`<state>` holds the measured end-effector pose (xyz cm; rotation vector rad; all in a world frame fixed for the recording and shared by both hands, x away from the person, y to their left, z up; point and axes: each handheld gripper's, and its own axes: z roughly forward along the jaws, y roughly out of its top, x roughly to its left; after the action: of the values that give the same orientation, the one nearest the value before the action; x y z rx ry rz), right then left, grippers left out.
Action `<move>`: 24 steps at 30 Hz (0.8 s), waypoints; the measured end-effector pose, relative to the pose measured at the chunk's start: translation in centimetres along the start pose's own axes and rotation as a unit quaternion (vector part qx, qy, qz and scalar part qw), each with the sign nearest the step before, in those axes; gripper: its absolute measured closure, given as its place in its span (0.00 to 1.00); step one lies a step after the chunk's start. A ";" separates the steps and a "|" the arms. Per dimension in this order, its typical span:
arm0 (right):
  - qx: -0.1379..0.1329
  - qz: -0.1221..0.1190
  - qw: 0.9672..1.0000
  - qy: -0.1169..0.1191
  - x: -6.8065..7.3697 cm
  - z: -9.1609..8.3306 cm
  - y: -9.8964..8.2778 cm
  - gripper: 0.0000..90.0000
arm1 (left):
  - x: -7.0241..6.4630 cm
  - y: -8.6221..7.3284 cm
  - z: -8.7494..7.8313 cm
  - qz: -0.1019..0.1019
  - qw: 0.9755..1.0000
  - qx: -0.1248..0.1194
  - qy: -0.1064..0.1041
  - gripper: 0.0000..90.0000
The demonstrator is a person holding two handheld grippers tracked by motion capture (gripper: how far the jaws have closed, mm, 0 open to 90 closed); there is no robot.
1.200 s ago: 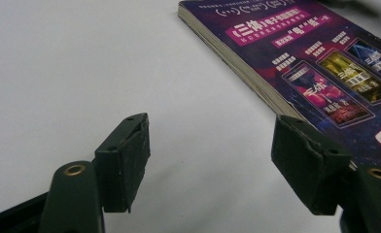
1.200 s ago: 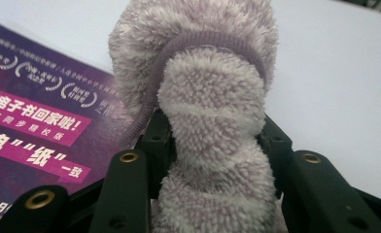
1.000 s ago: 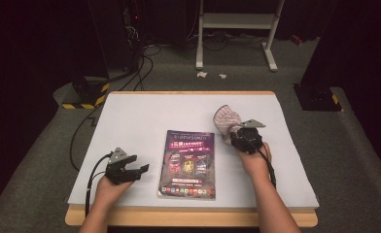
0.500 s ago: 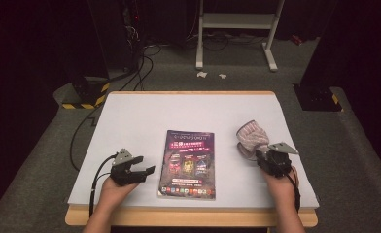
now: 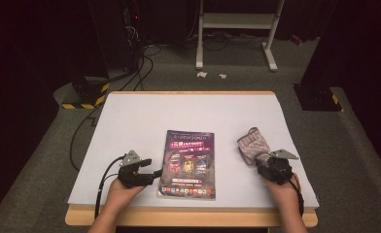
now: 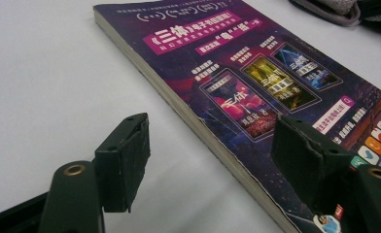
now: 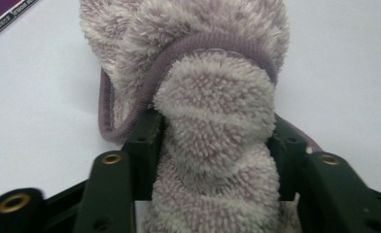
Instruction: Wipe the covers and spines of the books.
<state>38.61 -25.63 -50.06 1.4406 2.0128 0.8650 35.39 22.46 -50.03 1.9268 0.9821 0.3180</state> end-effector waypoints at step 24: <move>-0.036 0.002 0.999 0.030 0.9 -2.6 2.0 0.21 | -0.7 0.0 0.6 0.019 1.000 0.016 -0.001 0.33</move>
<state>37.76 -24.82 -46.87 1.3942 2.0020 0.9827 35.23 21.56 -50.20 1.9753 0.9552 0.3233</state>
